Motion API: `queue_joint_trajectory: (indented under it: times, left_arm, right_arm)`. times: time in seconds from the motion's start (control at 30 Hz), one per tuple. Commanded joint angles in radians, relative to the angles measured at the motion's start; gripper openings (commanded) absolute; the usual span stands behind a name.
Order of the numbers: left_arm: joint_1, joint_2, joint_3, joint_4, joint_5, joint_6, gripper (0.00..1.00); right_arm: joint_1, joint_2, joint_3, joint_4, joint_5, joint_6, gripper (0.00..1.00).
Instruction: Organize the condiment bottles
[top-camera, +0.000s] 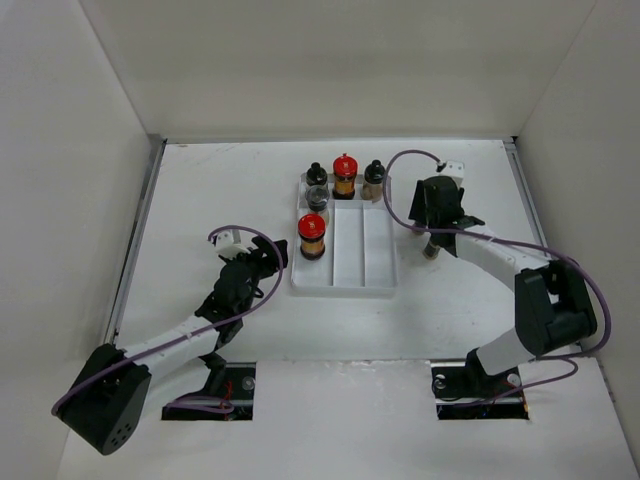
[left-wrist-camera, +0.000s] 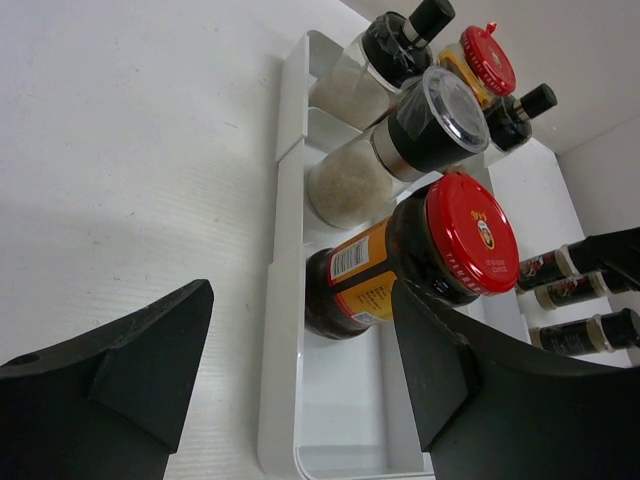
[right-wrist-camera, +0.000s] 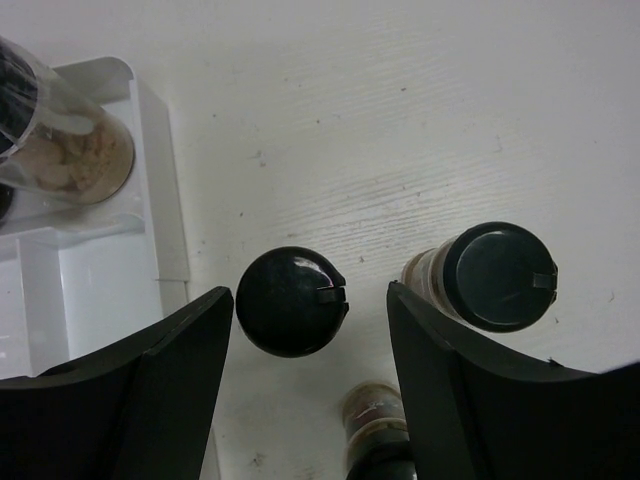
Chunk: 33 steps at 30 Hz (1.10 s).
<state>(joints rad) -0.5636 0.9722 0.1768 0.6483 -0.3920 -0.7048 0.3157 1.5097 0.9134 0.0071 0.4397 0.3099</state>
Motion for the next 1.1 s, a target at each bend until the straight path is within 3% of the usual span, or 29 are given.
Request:
queue_joint_trajectory:
  times: [0.0,0.23,0.33,0.6,0.8,1.07]
  left_arm:
    - [0.001,-0.001,-0.007,0.056,0.004,-0.013,0.71]
    - [0.001,-0.004,-0.008,0.054,0.002,-0.013,0.71]
    - [-0.006,-0.012,-0.008,0.056,-0.010,-0.005,0.72]
    - [0.006,-0.018,-0.013,0.056,-0.018,-0.001,0.76]
    - [0.034,-0.053,-0.026,0.045,-0.019,-0.002,0.77]
    - [0.043,-0.044,-0.026,0.044,-0.015,-0.005,0.77]
  right_arm:
    - [0.006,0.012,0.031,0.025,-0.006,-0.002,0.68]
    - [0.007,0.026,0.056,0.073,0.002,-0.018,0.45]
    - [0.016,-0.017,0.042,0.129,0.027,-0.032,0.41]
    - [0.180,-0.052,0.130,0.142,0.065,-0.084,0.41]
    - [0.289,0.069,0.237,0.140,0.041,-0.072,0.42]
    - [0.328,0.233,0.364,0.128,-0.012,-0.065,0.42]
